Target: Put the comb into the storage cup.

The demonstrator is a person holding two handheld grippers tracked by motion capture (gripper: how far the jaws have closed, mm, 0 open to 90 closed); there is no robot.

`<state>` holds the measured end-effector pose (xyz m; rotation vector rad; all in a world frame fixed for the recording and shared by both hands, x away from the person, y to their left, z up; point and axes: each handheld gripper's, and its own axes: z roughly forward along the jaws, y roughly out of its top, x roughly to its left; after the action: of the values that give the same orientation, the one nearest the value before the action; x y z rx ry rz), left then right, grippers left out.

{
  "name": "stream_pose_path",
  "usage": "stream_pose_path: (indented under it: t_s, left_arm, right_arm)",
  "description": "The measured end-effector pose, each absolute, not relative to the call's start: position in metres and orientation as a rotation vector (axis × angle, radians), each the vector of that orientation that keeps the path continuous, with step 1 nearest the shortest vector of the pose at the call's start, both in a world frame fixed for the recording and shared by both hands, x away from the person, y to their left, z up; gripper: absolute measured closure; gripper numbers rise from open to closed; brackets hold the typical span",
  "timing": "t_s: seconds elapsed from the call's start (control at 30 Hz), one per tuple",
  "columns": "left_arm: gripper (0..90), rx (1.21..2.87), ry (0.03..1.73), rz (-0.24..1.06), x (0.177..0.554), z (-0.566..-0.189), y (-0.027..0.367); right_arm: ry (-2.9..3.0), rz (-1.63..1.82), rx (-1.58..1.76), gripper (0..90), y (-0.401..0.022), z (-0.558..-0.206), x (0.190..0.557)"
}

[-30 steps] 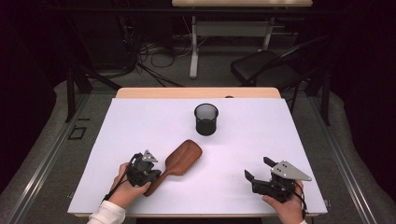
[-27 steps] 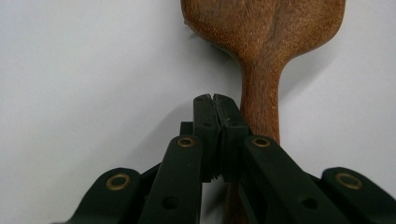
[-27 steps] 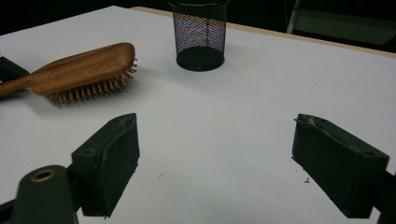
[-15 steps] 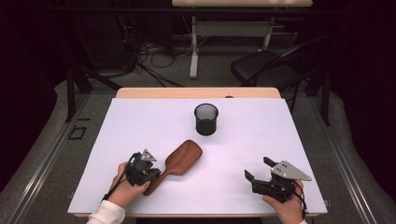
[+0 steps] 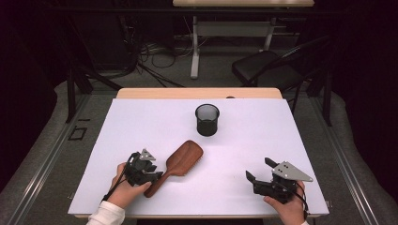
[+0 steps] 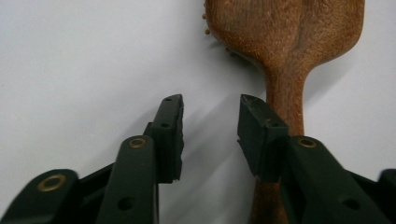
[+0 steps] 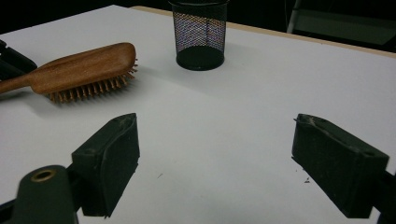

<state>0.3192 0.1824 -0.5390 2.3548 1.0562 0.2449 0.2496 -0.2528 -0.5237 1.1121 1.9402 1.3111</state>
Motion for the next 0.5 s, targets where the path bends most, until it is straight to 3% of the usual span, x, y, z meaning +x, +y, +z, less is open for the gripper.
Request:
stream_pose_path:
  t_s: [0.5]
  left_arm:
    - [42.5, 2.276, 1.077, 0.257, 0.323, -0.535, 0.194]
  right_arm:
    - [1.941, 1.312, 1.111, 14.6, -0.253, -0.524, 0.250]
